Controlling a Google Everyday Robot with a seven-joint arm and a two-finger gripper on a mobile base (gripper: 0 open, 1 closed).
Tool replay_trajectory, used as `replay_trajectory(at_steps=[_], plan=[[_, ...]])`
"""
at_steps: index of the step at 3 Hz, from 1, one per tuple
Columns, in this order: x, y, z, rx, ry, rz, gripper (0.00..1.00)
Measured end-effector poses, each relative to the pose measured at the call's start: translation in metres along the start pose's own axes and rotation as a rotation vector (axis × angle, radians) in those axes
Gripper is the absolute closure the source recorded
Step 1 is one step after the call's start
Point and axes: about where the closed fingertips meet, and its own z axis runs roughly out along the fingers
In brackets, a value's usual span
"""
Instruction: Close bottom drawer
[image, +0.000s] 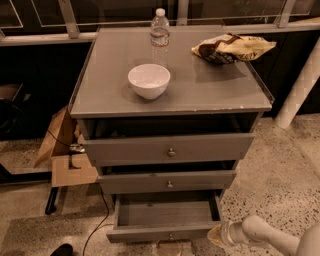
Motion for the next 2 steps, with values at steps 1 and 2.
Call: replay_trajectory(at_steps=[1,2], plan=[[-0.006,-0.011,0.008,0.062,-0.043,-0.076,1.00],[-0.009,-0.026,0.018,0.112,-0.103,-0.121,1.00]])
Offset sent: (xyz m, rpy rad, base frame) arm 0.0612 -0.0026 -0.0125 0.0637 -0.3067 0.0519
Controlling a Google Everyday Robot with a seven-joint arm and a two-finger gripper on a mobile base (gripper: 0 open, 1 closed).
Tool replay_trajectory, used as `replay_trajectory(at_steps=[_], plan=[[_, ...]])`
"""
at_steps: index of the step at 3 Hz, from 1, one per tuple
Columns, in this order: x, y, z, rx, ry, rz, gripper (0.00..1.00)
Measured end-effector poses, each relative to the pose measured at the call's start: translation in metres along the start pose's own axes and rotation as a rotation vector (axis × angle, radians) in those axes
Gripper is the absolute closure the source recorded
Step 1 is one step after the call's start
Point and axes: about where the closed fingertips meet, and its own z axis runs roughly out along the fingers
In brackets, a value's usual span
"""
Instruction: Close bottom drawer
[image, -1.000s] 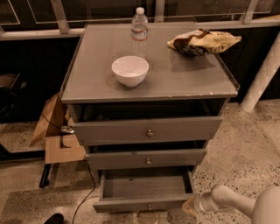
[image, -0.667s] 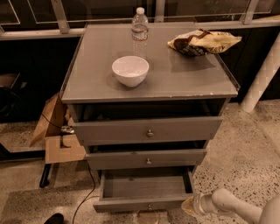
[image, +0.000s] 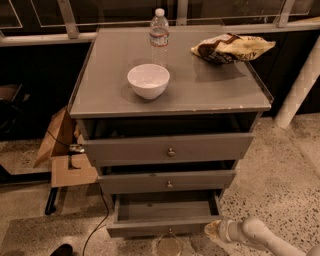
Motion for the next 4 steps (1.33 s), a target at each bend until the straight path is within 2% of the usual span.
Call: replay_trajectory(at_steps=[2,4], plan=[[0.007,-0.038,0.016,0.128,-0.084,-0.073,1.00],[0.001,-0.073,0.026,0.255,-0.127,-0.160,1.00]])
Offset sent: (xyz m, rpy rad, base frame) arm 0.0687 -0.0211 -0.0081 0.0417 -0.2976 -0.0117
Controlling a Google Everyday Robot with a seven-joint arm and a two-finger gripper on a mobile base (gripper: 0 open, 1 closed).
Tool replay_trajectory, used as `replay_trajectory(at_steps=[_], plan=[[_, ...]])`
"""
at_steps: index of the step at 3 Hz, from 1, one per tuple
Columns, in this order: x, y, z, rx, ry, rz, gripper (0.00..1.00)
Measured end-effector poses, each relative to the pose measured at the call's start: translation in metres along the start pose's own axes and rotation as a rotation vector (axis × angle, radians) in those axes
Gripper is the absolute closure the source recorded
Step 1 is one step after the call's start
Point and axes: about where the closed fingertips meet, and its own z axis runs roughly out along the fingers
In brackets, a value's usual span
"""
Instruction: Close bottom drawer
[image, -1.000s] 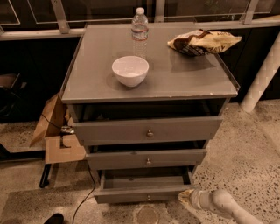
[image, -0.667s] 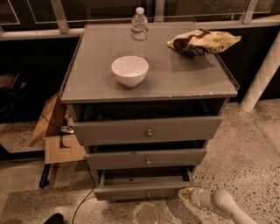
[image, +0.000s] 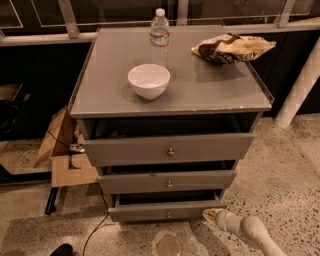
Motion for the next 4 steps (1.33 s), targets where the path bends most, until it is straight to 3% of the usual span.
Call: replay_trajectory(at_steps=[2,4], plan=[[-0.004,-0.022,0.018,0.063,-0.013,-0.029,1.00],[-0.004,-0.034,0.034,0.077,-0.010,-0.029,1.00]])
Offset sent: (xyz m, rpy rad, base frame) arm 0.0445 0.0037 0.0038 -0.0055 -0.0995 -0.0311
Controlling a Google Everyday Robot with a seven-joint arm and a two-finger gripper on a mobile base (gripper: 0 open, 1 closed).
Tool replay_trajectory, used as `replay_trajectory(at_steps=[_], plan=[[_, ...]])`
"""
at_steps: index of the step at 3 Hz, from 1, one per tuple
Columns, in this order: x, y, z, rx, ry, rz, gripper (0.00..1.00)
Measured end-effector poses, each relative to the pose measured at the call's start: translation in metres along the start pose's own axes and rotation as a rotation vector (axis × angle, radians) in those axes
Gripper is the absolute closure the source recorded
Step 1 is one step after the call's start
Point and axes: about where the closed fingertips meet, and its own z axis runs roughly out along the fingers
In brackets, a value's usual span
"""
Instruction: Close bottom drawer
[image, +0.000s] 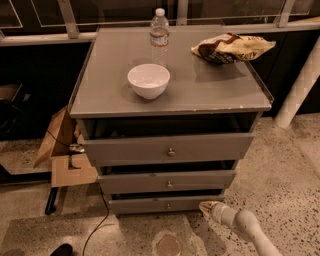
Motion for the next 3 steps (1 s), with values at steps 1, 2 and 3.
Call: replay_trajectory(at_steps=[1,2,3], plan=[[0.000,0.000,0.003,-0.042,0.030,0.007,1.00],[0.000,0.002,0.002,-0.047,0.031,0.009,1.00],[0.002,0.026,-0.011,-0.167,0.067,0.044,1.00]])
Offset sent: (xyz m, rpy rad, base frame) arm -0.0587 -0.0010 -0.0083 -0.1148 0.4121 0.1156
